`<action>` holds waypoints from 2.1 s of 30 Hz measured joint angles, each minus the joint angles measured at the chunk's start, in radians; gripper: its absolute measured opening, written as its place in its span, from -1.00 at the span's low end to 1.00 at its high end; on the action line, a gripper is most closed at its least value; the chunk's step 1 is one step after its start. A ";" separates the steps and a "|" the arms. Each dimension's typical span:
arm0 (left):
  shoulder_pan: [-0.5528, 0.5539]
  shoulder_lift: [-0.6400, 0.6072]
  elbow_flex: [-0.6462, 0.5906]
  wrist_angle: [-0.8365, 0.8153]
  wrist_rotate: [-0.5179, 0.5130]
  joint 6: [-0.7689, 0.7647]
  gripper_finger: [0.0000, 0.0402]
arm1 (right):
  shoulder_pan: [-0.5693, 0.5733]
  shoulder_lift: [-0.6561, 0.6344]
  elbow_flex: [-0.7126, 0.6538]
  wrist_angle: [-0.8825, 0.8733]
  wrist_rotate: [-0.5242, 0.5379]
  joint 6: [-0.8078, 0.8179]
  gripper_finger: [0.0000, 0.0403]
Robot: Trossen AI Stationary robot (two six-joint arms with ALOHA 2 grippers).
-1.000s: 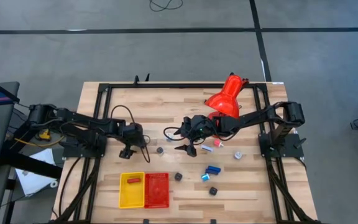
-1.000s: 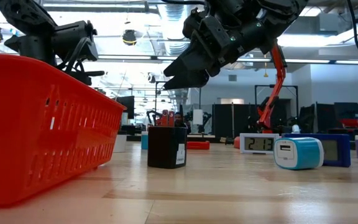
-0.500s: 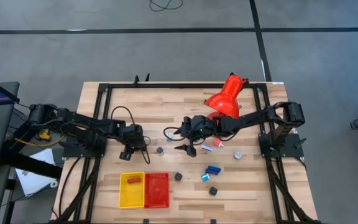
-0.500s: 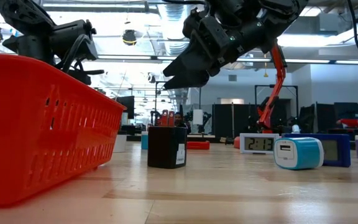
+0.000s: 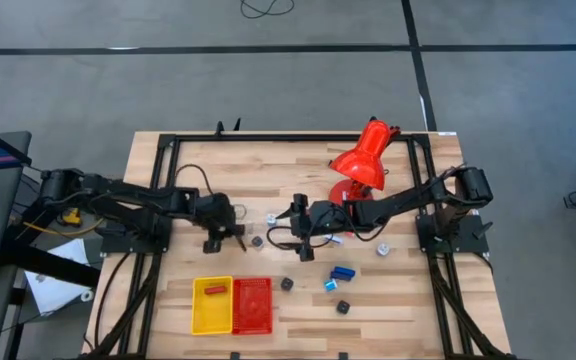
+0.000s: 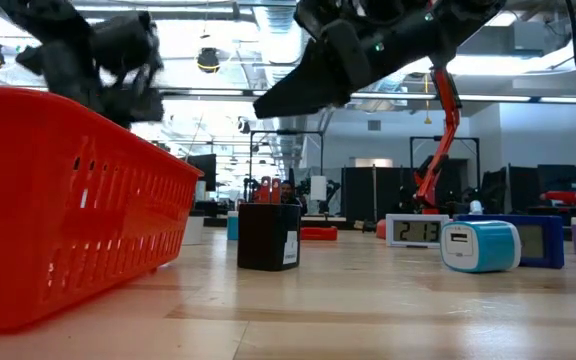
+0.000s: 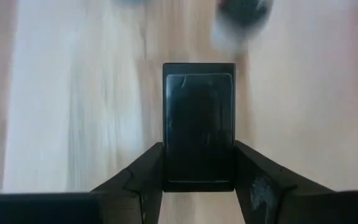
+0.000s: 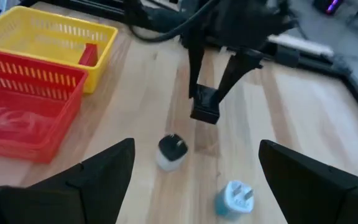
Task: Pick & Place Office items
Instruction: Put the left black digital clock into the yellow bin
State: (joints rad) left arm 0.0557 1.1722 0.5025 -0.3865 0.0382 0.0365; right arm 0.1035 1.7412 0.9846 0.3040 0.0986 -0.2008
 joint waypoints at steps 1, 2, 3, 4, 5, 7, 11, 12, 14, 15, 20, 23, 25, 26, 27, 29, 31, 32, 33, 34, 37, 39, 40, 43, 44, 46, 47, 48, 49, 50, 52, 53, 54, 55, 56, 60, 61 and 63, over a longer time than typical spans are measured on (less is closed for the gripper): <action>0.003 -0.020 0.006 -0.001 0.023 -0.048 -0.26 | 0.006 0.000 0.000 0.009 0.009 -0.014 0.67; 0.006 -0.040 0.008 0.001 0.053 -0.099 -0.25 | 0.012 0.000 0.000 0.022 0.019 -0.021 0.67; 0.010 -0.061 0.008 0.019 0.091 -0.155 -0.25 | 0.018 0.000 0.000 0.039 0.031 -0.032 0.67; 0.014 -0.080 0.010 0.049 0.135 -0.210 -0.23 | 0.023 0.000 0.000 0.057 0.035 -0.047 0.66; 0.016 -0.096 0.012 0.078 0.180 -0.264 -0.22 | 0.028 0.000 0.000 0.071 0.035 -0.065 0.65; 0.014 -0.113 0.013 0.140 0.269 -0.369 -0.20 | 0.039 0.000 0.000 0.100 0.034 -0.094 0.62; -0.007 -0.116 0.013 0.262 0.366 -0.529 -0.24 | 0.062 0.000 0.000 0.147 0.034 -0.149 0.56; -0.011 -0.116 0.013 0.282 0.381 -0.554 -0.25 | 0.069 0.001 0.000 0.163 0.034 -0.169 0.54; -0.022 -0.112 0.013 0.330 0.389 -0.600 -0.25 | 0.085 0.000 0.000 0.205 0.034 -0.218 0.51; -0.027 -0.109 0.013 0.354 0.391 -0.619 -0.23 | 0.093 0.000 0.000 0.222 0.033 -0.237 0.50; -0.060 -0.109 0.013 0.446 0.443 -0.655 -0.18 | 0.113 0.051 0.035 0.262 -0.031 -0.252 0.49; -0.080 -0.109 0.013 0.458 0.444 -0.656 -0.22 | 0.110 0.114 0.086 0.266 -0.046 -0.255 0.49; -0.094 -0.109 0.013 0.452 0.444 -0.656 -0.25 | 0.103 0.137 0.110 0.256 -0.048 -0.262 0.49; -0.104 -0.109 0.013 0.449 0.444 -0.657 -0.25 | 0.099 0.143 0.121 0.262 -0.049 -0.268 0.49; -0.112 -0.109 0.013 0.451 0.444 -0.657 -0.24 | 0.096 0.144 0.132 0.267 -0.051 -0.270 0.49; -0.125 -0.109 0.013 0.457 0.445 -0.662 -0.21 | 0.093 0.143 0.144 0.270 -0.086 -0.263 0.49; -0.133 -0.109 0.013 0.458 0.446 -0.670 -0.18 | 0.085 0.145 0.152 0.262 -0.146 -0.239 0.49; -0.136 -0.109 0.013 0.458 0.447 -0.670 -0.18 | 0.084 0.145 0.157 0.262 -0.165 -0.226 0.48; -0.137 -0.109 0.013 0.458 0.447 -0.670 -0.18 | 0.084 0.145 0.161 0.265 -0.175 -0.221 0.46; -0.138 -0.109 0.013 0.459 0.448 -0.670 -0.19 | 0.084 0.145 0.163 0.269 -0.177 -0.221 0.43; -0.138 -0.109 0.013 0.481 0.447 -0.670 -0.23 | 0.084 0.145 0.163 0.266 -0.177 -0.220 0.36; -0.138 -0.109 0.013 0.509 0.447 -0.670 -0.24 | 0.083 0.145 0.163 0.269 -0.177 -0.218 0.31; -0.138 -0.109 0.013 0.521 0.447 -0.670 -0.23 | 0.083 0.145 0.163 0.270 -0.177 -0.218 0.30; -0.138 -0.109 0.013 0.525 0.446 -0.670 -0.18 | 0.084 0.145 0.163 0.269 -0.178 -0.218 0.24; -0.138 -0.109 0.013 0.525 0.445 -0.670 -0.18 | 0.084 0.145 0.163 0.270 -0.177 -0.217 0.22; -0.138 -0.109 0.013 0.526 0.445 -0.670 -0.18 | 0.083 0.145 0.163 0.269 -0.177 -0.217 0.16; -0.138 -0.109 0.013 0.526 0.445 -0.670 -0.20 | 0.083 0.145 0.163 0.270 -0.177 -0.217 0.12; -0.138 -0.109 0.013 0.527 0.444 -0.670 -0.21 | 0.083 0.145 0.163 0.271 -0.177 -0.217 0.07; -0.138 -0.109 0.013 0.531 0.443 -0.670 -0.23 | 0.083 0.145 0.163 0.272 -0.177 -0.217 0.02; -0.138 -0.109 0.013 0.539 0.443 -0.670 -0.24 | 0.083 0.145 0.163 0.271 -0.177 -0.217 -0.04; -0.138 -0.109 0.014 0.563 0.443 -0.670 -0.24 | 0.080 0.145 0.163 0.268 -0.177 -0.217 -0.16; -0.138 -0.109 0.014 0.570 0.443 -0.670 -0.23 | 0.078 0.145 0.163 0.269 -0.177 -0.217 -0.23; -0.138 -0.109 0.014 0.574 0.443 -0.670 -0.21 | 0.078 0.145 0.163 0.267 -0.177 -0.217 -0.29; -0.138 -0.109 0.014 0.578 0.443 -0.670 -0.19 | 0.077 0.145 0.163 0.264 -0.177 -0.217 -0.36; -0.138 -0.109 0.014 0.578 0.443 -0.670 -0.17 | 0.076 0.145 0.163 0.261 -0.177 -0.217 -0.42; -0.138 -0.109 0.014 0.577 0.448 -0.672 -0.17 | 0.077 0.145 0.163 0.262 -0.177 -0.222 -0.66; -0.138 -0.109 0.014 0.577 0.448 -0.673 -0.18 | 0.077 0.145 0.163 0.262 -0.178 -0.222 -0.71; -0.138 -0.109 0.014 0.578 0.448 -0.674 -0.19 | 0.076 0.145 0.163 0.262 -0.192 -0.224 -0.73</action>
State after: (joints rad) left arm -0.0826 1.0634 0.5163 0.1912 0.4861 -0.6373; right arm 0.1799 1.8866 1.1473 0.5661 -0.0933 -0.4248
